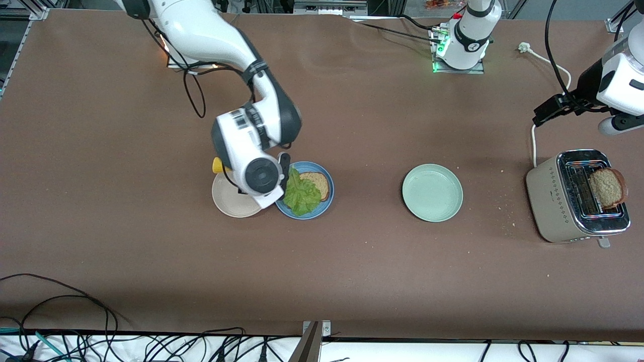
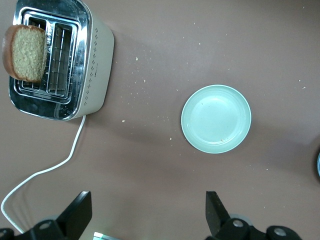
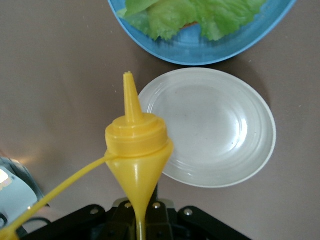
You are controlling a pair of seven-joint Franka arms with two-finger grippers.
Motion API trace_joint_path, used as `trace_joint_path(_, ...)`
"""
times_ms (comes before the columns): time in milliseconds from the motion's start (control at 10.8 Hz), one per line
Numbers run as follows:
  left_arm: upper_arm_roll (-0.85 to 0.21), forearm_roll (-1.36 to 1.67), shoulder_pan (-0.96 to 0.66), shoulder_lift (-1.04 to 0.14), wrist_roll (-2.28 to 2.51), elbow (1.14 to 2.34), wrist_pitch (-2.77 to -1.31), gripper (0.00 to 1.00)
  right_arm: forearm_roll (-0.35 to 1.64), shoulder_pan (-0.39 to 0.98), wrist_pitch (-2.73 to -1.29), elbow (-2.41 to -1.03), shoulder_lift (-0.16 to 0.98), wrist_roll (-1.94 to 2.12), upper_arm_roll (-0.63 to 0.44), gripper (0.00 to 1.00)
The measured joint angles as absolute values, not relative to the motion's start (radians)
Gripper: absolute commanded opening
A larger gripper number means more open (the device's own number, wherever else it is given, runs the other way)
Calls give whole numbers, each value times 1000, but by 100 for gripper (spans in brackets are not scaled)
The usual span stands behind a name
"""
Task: Make sandwich in blue plate with both arms
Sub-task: 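Lift the mustard bottle with the right gripper and tilt it over the sandwich, then hold the mustard bottle inverted over the lettuce with the right gripper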
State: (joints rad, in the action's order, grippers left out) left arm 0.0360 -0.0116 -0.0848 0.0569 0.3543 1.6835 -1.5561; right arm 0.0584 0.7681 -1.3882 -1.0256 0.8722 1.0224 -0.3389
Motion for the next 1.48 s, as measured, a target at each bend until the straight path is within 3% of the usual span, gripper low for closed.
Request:
trace_joint_path(371,39,-9,-82,57,354,1683,-1552,100,-153,911,-1409,-1026,900,1014,-337,0)
trace_joint_path(928,40,-8,-78,44,354,1678,-1552,100,-210,915,-1428,-1025,919,1011,-345,0)
trace_joint_path(1206,44,-10,-56,-47,339,1611,-1552,100,-136,897,-1427,-1022,893,1034,-360,0)
trace_joint_path(1485,49,-11,-2,-126,224,1570,-1553,100,64,784,-1376,-1020,813,1154,-370,0)
